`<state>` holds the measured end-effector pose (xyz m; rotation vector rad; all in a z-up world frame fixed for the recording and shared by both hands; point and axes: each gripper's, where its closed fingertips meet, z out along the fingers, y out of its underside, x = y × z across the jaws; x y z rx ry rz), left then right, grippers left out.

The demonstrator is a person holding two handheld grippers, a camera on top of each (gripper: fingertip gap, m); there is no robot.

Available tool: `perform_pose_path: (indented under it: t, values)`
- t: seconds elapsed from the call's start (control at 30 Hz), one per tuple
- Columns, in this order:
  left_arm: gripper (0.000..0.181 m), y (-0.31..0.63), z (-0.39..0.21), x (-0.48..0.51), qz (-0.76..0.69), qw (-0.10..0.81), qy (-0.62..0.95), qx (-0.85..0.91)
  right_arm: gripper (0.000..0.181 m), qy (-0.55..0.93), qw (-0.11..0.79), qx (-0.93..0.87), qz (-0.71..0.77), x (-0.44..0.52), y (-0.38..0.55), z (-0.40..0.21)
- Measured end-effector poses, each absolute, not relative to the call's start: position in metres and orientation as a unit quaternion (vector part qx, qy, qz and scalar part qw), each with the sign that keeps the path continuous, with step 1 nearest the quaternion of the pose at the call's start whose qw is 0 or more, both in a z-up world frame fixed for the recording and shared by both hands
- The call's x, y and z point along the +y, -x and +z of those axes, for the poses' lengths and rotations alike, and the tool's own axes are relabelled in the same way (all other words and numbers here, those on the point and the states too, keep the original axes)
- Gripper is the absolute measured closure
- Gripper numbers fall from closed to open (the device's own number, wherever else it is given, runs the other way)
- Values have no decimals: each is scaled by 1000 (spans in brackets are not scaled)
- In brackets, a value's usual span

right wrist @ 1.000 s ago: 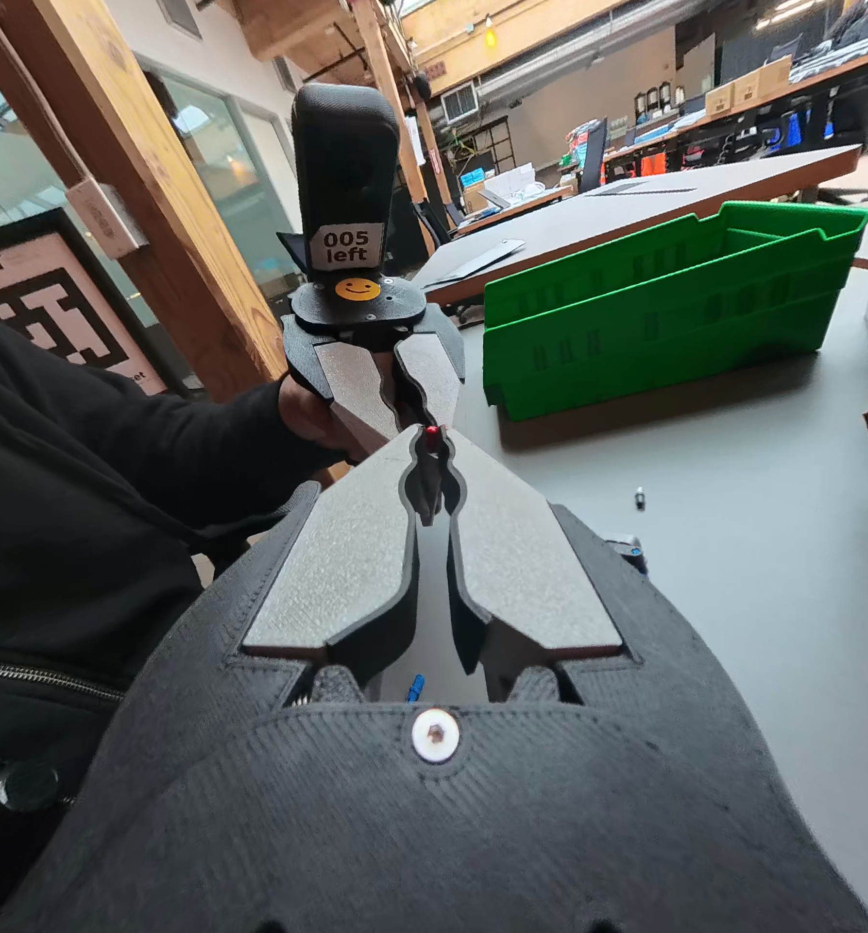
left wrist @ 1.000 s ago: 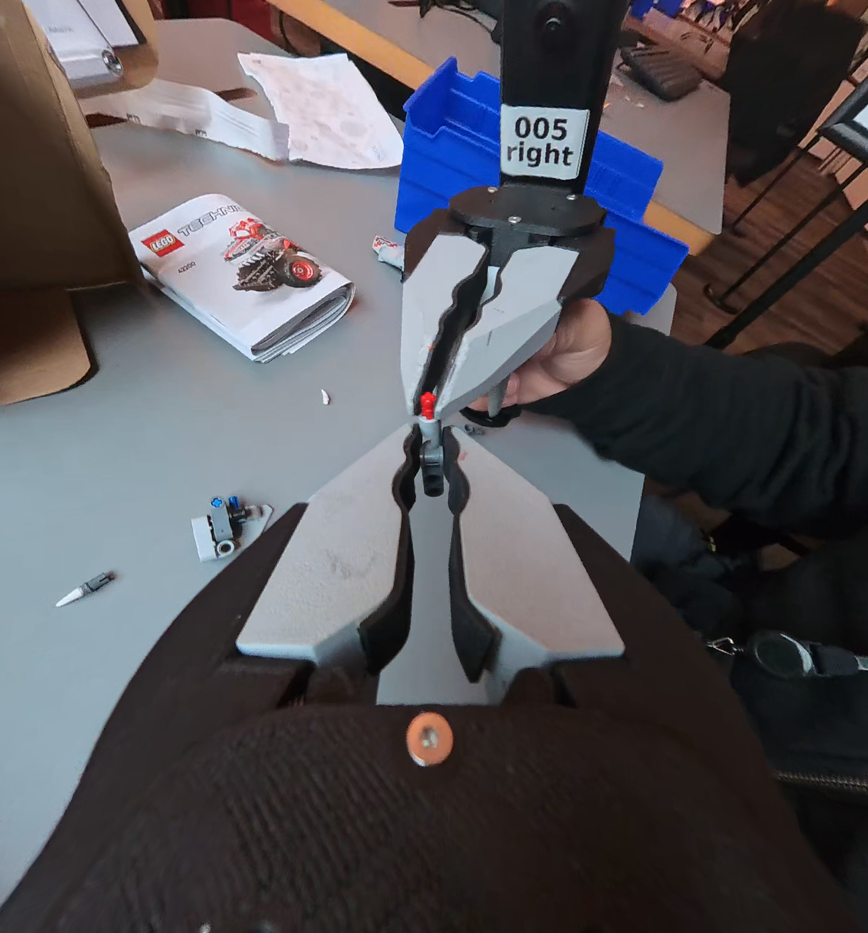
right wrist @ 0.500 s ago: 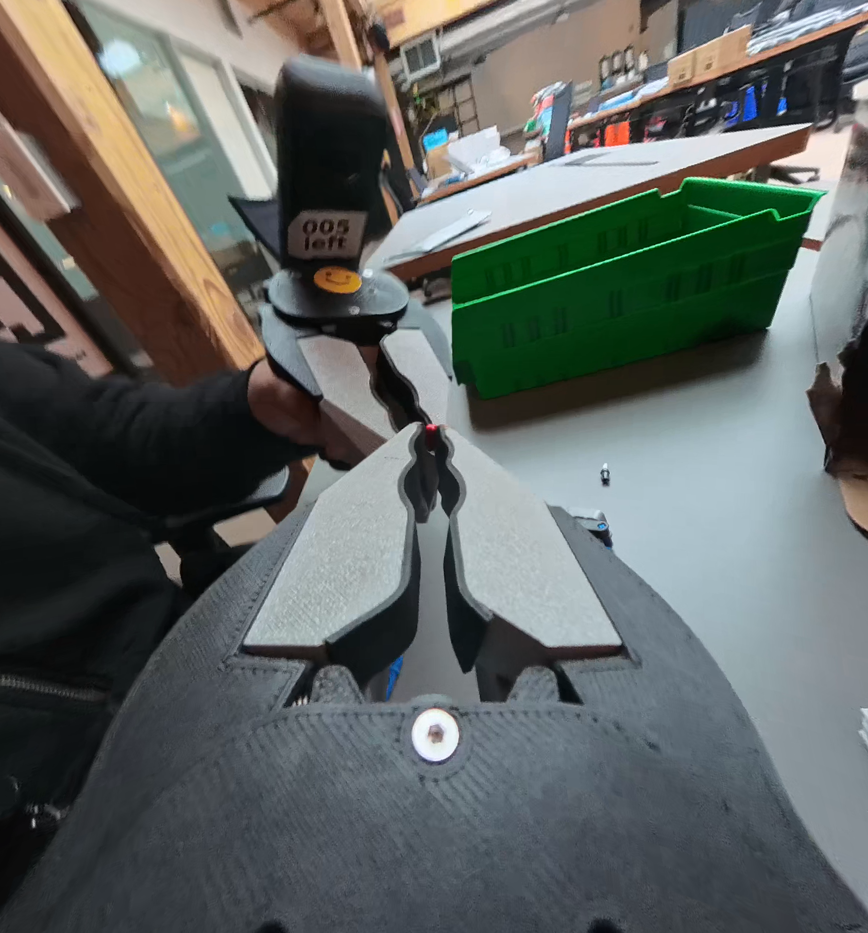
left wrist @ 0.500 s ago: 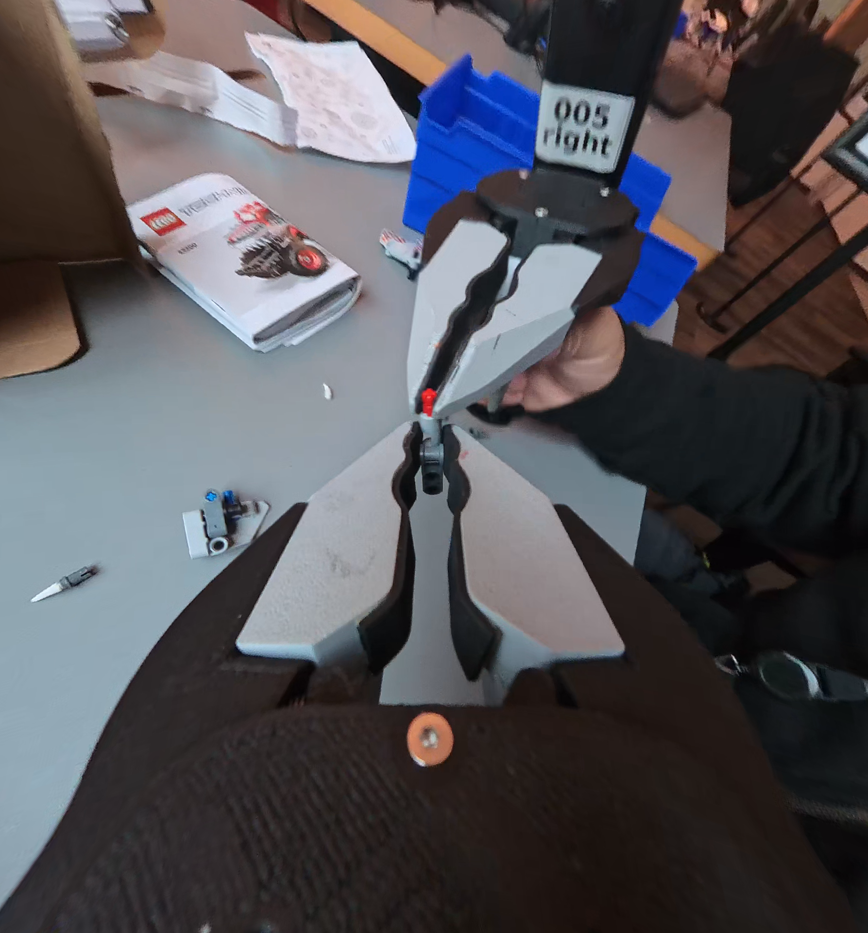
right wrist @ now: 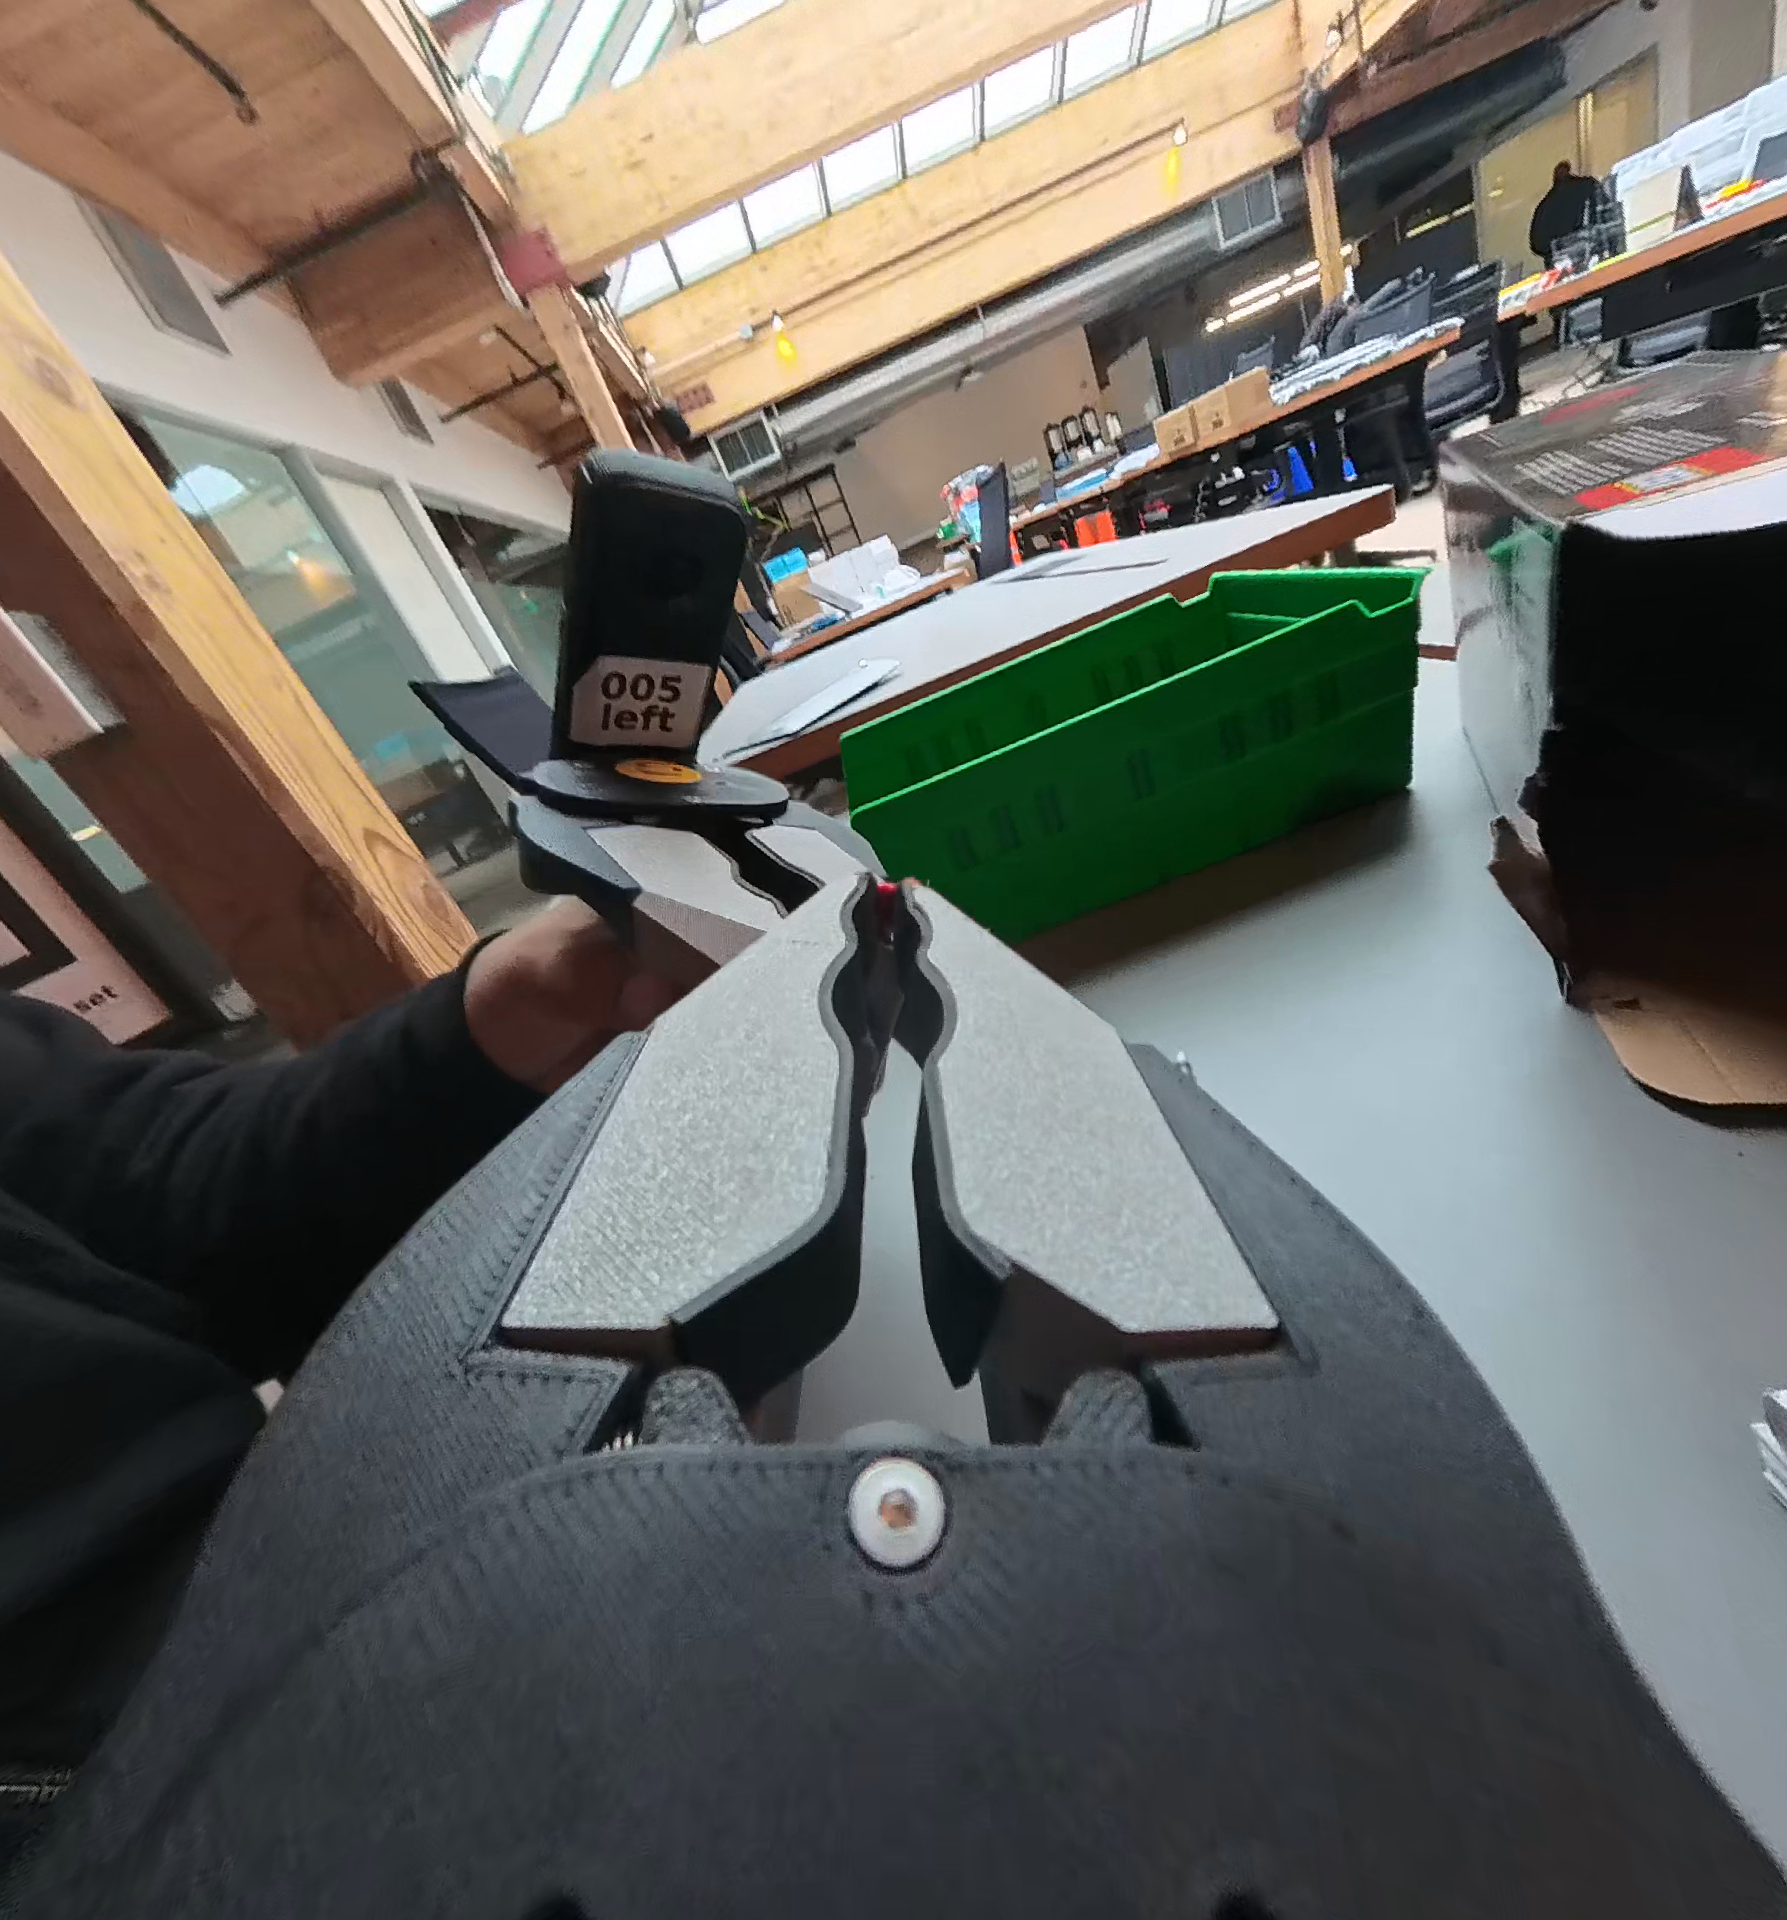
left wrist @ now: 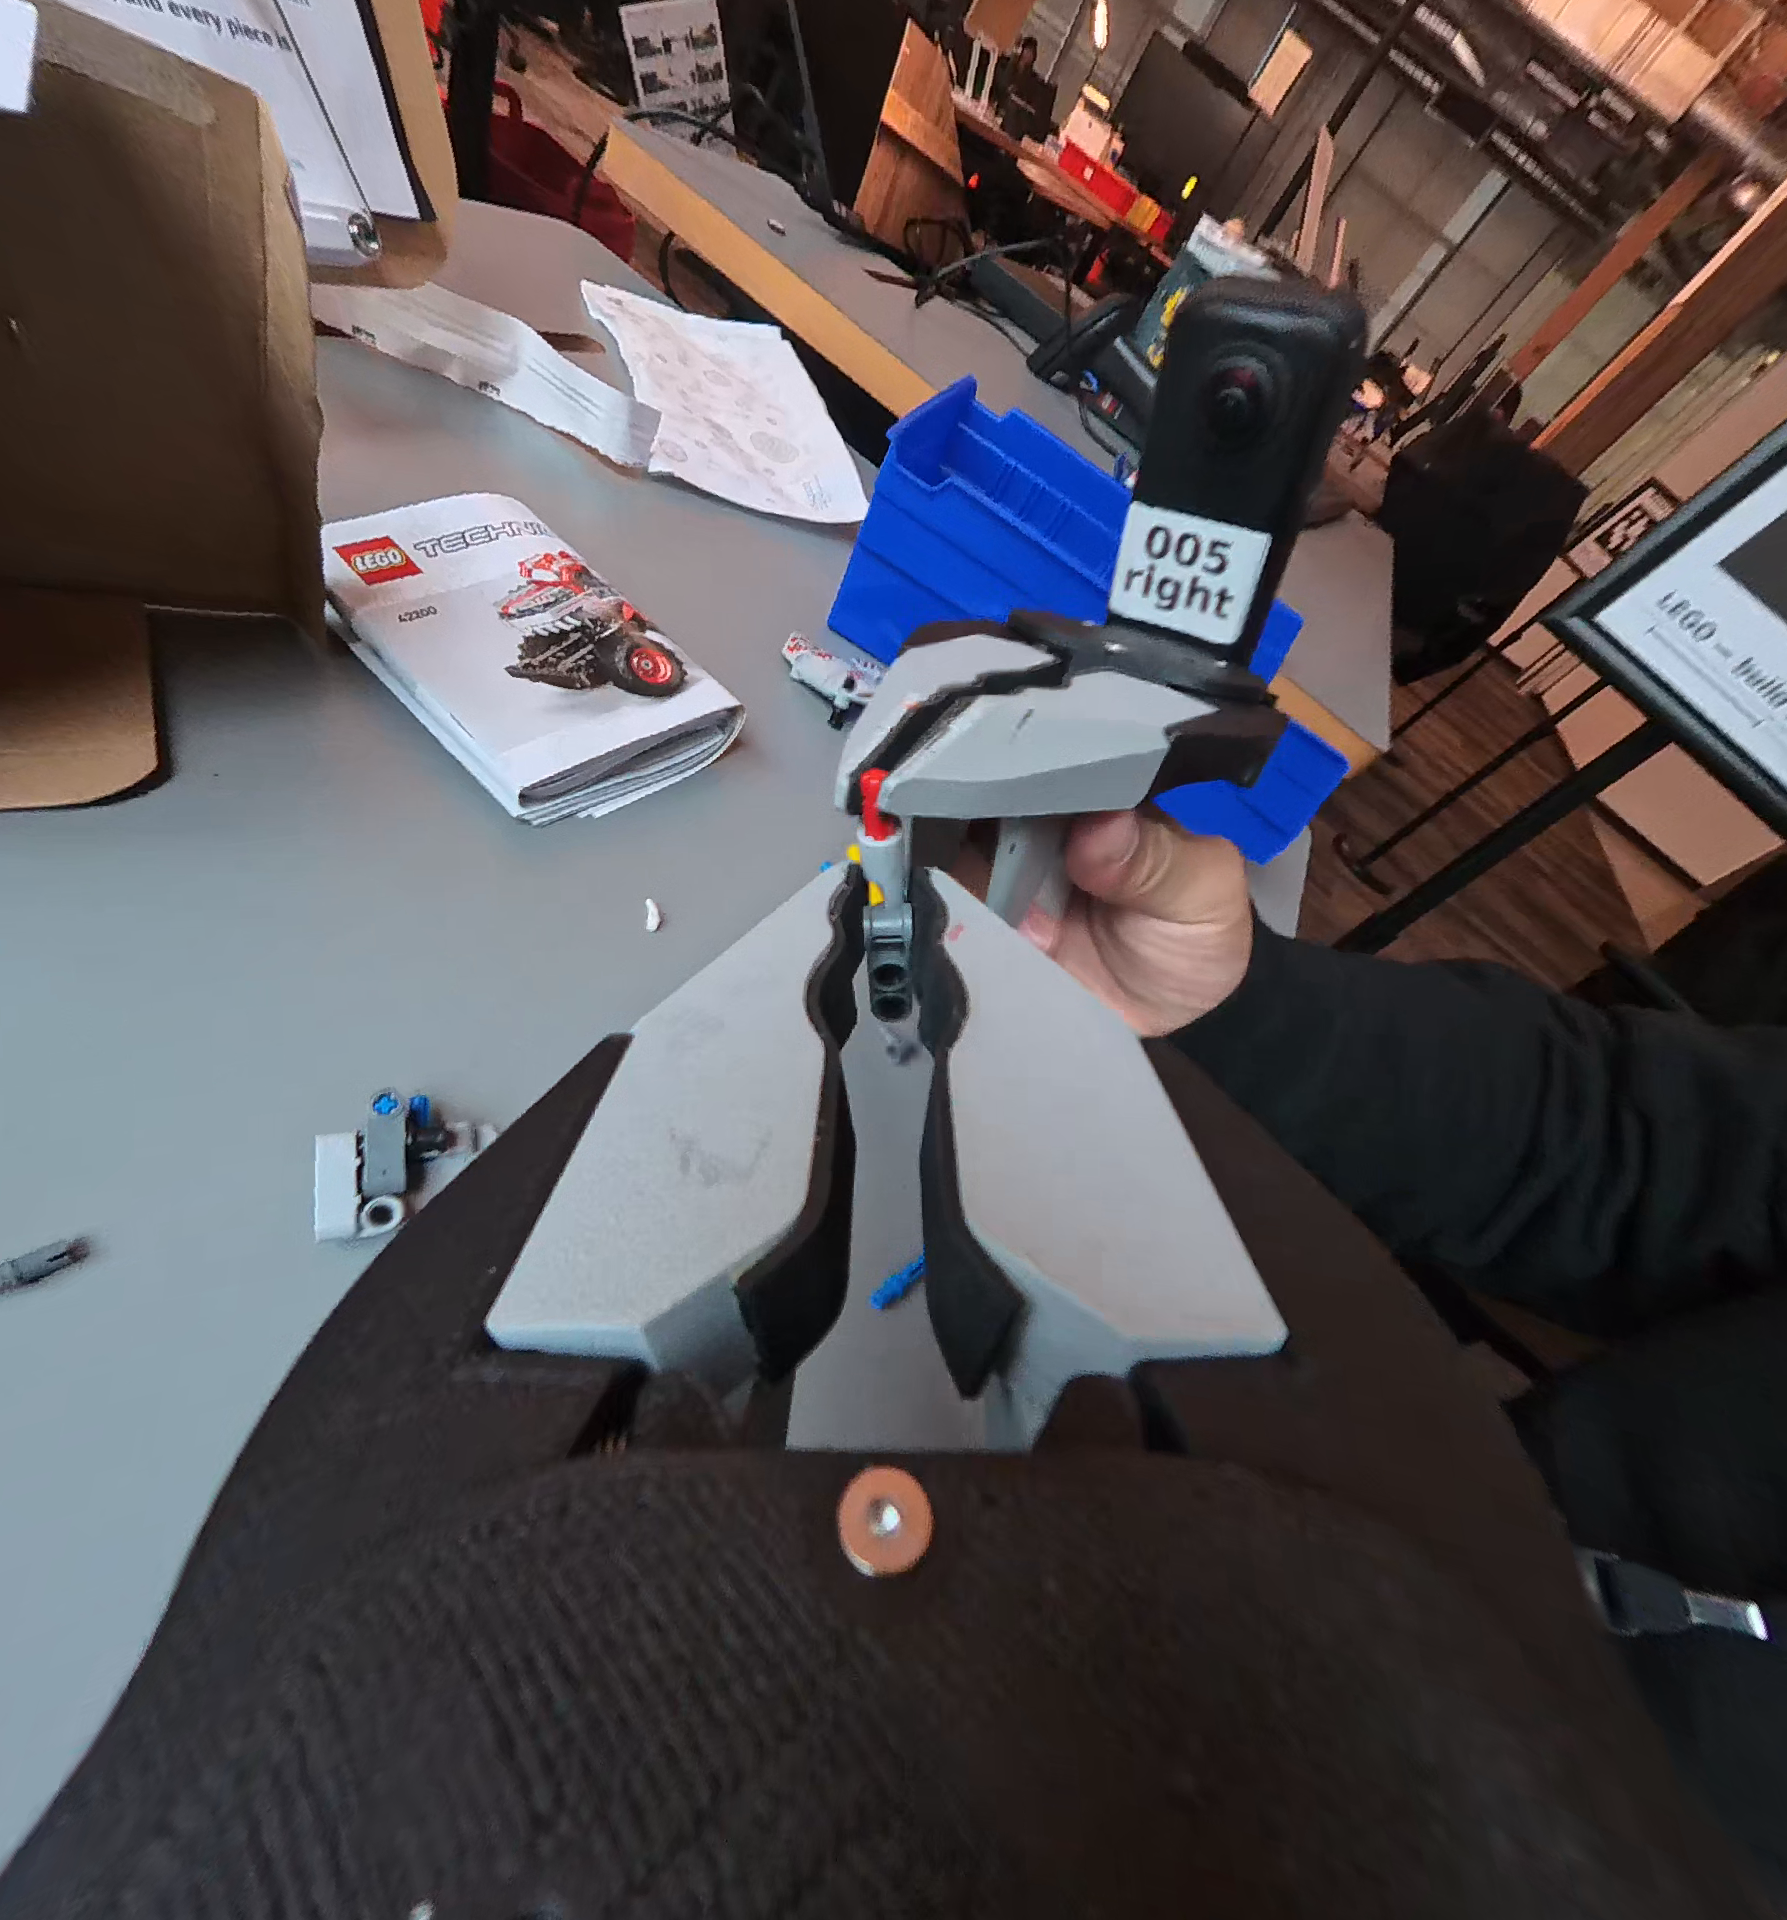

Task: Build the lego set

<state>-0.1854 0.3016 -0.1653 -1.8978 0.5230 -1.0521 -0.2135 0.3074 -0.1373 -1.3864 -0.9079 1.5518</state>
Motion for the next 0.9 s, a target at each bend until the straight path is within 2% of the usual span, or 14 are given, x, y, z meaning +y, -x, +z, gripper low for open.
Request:
perform_pose_path:
  t: [0.17,0.37,0.57,0.77,0.9]
  values:
    - [174,182,-164,304,-435,440,759,205,181,542,404,-342,652,309,211,-136]
    - [175,188,-174,300,-416,404,783,224,181,538,324,-391,673,302,214,-146]
    - [175,186,-185,300,-367,398,803,250,167,547,350,-447,615,302,207,-150]
    - [175,188,-184,298,-377,399,799,244,175,537,344,-438,634,304,201,-145]
    - [175,185,-184,296,-378,393,800,249,173,542,337,-476,605,294,210,-156]
